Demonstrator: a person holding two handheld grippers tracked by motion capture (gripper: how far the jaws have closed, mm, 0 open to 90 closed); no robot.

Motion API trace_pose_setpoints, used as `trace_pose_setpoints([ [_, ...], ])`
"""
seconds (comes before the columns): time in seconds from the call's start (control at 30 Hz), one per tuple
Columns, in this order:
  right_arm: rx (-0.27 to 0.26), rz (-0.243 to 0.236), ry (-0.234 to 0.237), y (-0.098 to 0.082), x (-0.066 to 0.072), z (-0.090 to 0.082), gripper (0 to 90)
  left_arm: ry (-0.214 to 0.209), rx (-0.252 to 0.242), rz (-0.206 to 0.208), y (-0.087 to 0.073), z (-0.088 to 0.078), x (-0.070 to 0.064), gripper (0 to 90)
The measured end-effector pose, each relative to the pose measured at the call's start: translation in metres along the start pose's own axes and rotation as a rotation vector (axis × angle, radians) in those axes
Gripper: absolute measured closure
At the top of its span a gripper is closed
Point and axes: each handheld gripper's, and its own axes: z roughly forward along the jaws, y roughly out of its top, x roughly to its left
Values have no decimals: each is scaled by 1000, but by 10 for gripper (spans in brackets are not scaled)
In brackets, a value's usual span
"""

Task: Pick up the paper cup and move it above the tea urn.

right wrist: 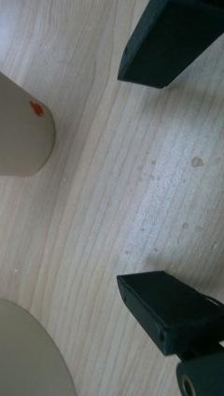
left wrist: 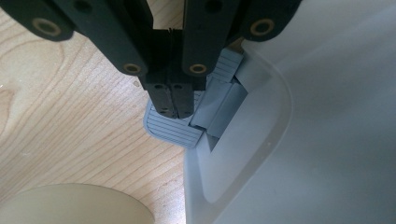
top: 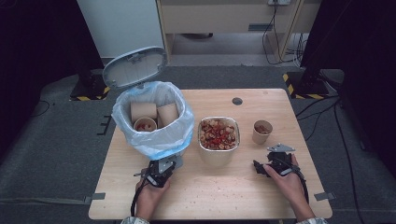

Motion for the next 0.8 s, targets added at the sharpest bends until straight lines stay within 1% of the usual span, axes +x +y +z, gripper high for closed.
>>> trace_pose_setpoints([
  [0.07, -3, 7, -4, 0, 0, 0, 55, 1, 0, 0, 0, 0, 0, 899],
  [0.17, -24, 24, -3, 2, -2, -3, 74, -1, -1, -2, 0, 0, 0, 899],
  [0.2, -32, 19, -8, 2, -3, -4, 79, 0, -1, -1, 0, 0, 0, 899],
  [0.33, -44, 56, -11, 6, -7, -7, 89, -1, -1, -2, 0, 0, 0, 899],
  [0.4, -53, 63, -17, 9, -9, -10, 91, -1, -1, 0, 0, 0, 0, 899],
  [0.43, -60, 52, -27, 13, -11, -13, 91, -1, -1, -1, 0, 0, 0, 899],
  [0.47, -67, 52, -36, 18, -14, -16, 90, -1, -1, 0, 0, 0, 0, 900],
  [0.53, -71, 60, -32, 28, -20, -20, 80, 0, -1, -1, 0, 0, 0, 899],
  [0.63, -75, 56, -35, 38, -24, -23, 73, -1, 0, -1, 0, 0, 0, 899],
  [0.7, -83, 47, -28, 45, -27, -23, 61, -2, 0, 0, 0, 0, 0, 899],
  [0.73, -86, 54, -14, 48, -28, -22, 51, -3, 3, -3, 0, 0, 1, 899],
  [0.77, -86, 54, -14, 48, -28, -22, 51, -3, 3, -3, 0, 0, 1, 899],
  [0.8, -95, 66, 2, 51, -29, -20, 50, -3, 3, -1, 0, 0, 1, 899],
])
